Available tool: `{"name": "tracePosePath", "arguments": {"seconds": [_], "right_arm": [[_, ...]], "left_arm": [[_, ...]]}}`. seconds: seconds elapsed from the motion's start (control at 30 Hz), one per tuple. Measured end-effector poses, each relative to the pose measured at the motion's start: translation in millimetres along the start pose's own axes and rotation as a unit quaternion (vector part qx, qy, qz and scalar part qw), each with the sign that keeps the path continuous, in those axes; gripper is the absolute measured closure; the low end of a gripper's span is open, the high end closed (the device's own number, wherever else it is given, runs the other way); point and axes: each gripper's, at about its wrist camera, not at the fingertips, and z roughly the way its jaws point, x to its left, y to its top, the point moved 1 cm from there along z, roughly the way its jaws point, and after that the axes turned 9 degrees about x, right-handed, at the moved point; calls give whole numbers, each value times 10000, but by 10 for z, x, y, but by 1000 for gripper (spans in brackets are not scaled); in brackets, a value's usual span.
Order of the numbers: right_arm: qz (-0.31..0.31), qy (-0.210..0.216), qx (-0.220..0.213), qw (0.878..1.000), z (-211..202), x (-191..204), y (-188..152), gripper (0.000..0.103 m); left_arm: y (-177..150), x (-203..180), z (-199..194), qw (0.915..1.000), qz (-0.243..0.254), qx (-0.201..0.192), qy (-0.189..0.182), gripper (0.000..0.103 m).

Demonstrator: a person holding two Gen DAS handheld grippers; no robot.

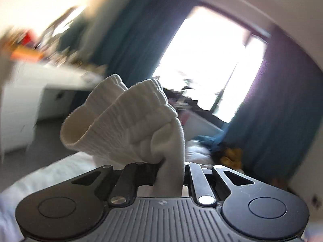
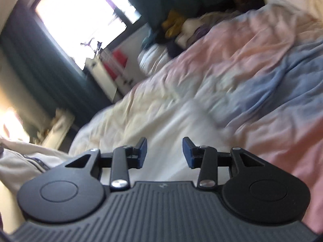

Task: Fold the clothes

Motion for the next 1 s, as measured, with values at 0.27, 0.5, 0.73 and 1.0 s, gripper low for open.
{"name": "tracePosePath", "arguments": {"seconds": [0.27,0.5,0.73,1.0], "right_arm": [[794,181,-546,9952,-345,-442,422,60],[1728,968,-392,9794,-306,-1087,648,61],[2615,1342,395,9550,130,-1331,626,61],[2435,1050,938,9596,428,-1281,708,61]], "left_arm": [[-808,-1680,443,9794,1785,169,-931,89],[-2209,-2262,900,9062,3600,1583,-1553,89],[-2509,-1967,779,8654,4340,1616,-1913,70],[-2658,-1394,64,8347,4776,1673,-2171,46]]}}
